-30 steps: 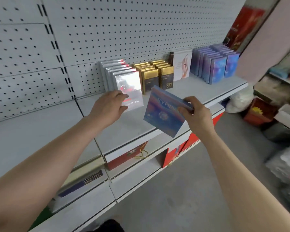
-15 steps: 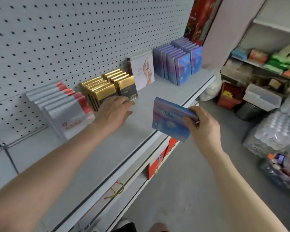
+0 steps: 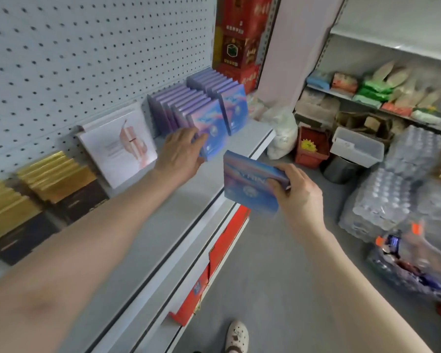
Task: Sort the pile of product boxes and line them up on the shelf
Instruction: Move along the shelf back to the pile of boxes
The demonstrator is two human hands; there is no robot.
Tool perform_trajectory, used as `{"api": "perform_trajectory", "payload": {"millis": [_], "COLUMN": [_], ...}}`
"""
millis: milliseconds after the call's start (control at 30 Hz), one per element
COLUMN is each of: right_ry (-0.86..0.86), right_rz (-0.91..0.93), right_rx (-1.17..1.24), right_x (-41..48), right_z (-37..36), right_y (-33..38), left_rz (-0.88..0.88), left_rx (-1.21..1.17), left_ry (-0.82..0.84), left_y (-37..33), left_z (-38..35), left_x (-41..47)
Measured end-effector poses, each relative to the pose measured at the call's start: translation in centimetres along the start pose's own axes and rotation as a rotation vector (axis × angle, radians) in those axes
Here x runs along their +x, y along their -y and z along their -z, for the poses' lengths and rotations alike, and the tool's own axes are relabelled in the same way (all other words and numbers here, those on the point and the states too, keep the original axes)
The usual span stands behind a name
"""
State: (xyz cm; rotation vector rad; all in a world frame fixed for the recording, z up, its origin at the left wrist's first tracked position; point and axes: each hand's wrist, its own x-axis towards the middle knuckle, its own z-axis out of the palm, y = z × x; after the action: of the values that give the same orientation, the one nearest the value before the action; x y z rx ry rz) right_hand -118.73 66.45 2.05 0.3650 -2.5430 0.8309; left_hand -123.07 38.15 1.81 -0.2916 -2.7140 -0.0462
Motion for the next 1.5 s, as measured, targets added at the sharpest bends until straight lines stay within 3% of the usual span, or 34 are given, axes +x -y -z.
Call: {"api": "perform_trajectory", "payload": {"millis": [300,600,900,1167,1500], "right_ry": [0.055,0.235,0.477,0.483,0.442], "right_rz": [0.119,0.216,0.364,0.716,0.902], "right_rx": [0.054,0.147,0.186,-0.083,-0.009], "right_x": [13.5,25.9,37.7,42.2,45.7], "right_z": [-1.8,-8.5,-14.6,-20.5,-24.2], "right_y": [-8.9,-12.2,-13.7,-14.5,-14.6], "left_rz": [0.335,0.456,0.621,0.723,0.906], "left_rx": [0.138,0.254,0.315,0.378,0.449], "left_ry": [0.139,0.032,0.061,0.192,0.177], "left_y": [0.9,2.5,2.0,1.9,-0.8], "left_z": [-6.7,-10.2,-10.9,-12.3,-12.8], "left_x": [13.6,14.9,17.5,19.8,21.5]}}
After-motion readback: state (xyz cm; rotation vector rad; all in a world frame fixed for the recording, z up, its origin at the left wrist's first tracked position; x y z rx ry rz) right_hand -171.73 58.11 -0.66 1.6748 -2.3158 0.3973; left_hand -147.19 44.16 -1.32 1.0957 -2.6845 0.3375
